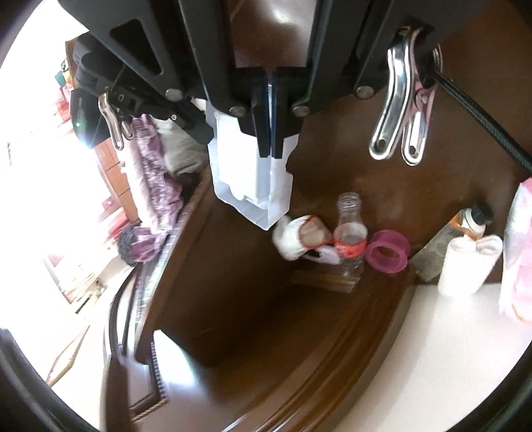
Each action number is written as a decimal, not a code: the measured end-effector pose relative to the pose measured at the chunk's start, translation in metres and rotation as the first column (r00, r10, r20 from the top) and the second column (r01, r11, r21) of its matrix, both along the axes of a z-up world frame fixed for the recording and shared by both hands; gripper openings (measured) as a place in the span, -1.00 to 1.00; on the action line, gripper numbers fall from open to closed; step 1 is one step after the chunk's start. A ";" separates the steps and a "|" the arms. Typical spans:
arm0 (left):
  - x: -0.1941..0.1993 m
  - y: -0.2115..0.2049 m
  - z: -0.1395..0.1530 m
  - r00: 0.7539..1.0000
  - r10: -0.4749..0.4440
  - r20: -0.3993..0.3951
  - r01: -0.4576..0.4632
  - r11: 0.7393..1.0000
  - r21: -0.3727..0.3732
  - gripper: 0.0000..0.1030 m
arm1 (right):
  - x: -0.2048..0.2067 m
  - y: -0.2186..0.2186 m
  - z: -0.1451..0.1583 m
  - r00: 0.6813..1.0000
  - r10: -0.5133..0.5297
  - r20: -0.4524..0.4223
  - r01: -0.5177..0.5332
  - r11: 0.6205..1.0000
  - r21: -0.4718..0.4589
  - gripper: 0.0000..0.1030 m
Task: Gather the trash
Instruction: 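Close both grippers together on the rim of the white plastic tray, then lift the white tray off the nightstand with both grippers toward the bin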
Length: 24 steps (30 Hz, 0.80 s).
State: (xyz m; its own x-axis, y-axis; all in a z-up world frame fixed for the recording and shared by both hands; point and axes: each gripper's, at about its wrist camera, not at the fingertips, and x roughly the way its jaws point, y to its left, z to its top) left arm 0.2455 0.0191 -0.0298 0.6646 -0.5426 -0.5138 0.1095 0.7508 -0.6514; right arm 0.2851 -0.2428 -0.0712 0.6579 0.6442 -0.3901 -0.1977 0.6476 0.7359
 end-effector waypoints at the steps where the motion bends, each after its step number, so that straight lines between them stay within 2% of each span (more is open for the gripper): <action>1: -0.004 -0.002 0.005 1.000 -0.001 0.018 0.001 1.000 0.006 -1.00 | -0.005 -0.001 0.004 1.000 0.004 0.023 -0.004 1.000 0.004 -0.93; 6: -0.019 -0.007 0.016 0.999 -0.007 0.044 0.007 1.000 -0.005 -1.00 | -0.031 -0.008 0.013 0.997 0.012 0.080 -0.013 1.000 0.009 -0.93; 9: -0.031 -0.014 0.018 0.998 -0.010 0.056 0.009 1.000 0.023 -1.00 | -0.046 -0.013 0.011 0.995 0.004 0.100 -0.006 1.000 0.015 -0.93; 13: -0.046 -0.022 0.020 0.997 -0.024 0.076 0.018 0.997 0.070 -0.99 | -0.059 -0.016 0.002 0.997 -0.003 0.082 0.002 1.000 0.009 -0.93; 15: -0.051 -0.024 0.019 0.996 -0.026 0.080 0.020 0.997 0.075 -0.99 | -0.062 -0.015 0.001 0.998 -0.006 0.070 0.007 1.000 -0.016 -0.93; 19: -0.061 -0.025 0.018 0.996 -0.036 0.076 0.031 0.997 0.071 -0.99 | -0.070 -0.020 0.005 0.997 -0.002 0.076 0.003 1.000 -0.010 -0.93; 24: -0.072 -0.031 0.023 0.995 -0.024 0.100 0.014 0.995 0.102 -0.99 | -0.079 -0.021 0.009 0.996 0.013 0.088 -0.011 1.000 -0.017 -0.93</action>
State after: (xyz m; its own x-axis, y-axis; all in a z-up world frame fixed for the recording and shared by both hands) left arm 0.1732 -0.0115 -0.0065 0.7058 -0.5044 -0.4974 0.1855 0.8092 -0.5575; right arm 0.2061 -0.2643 -0.0623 0.6824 0.6463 -0.3416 -0.2695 0.6568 0.7043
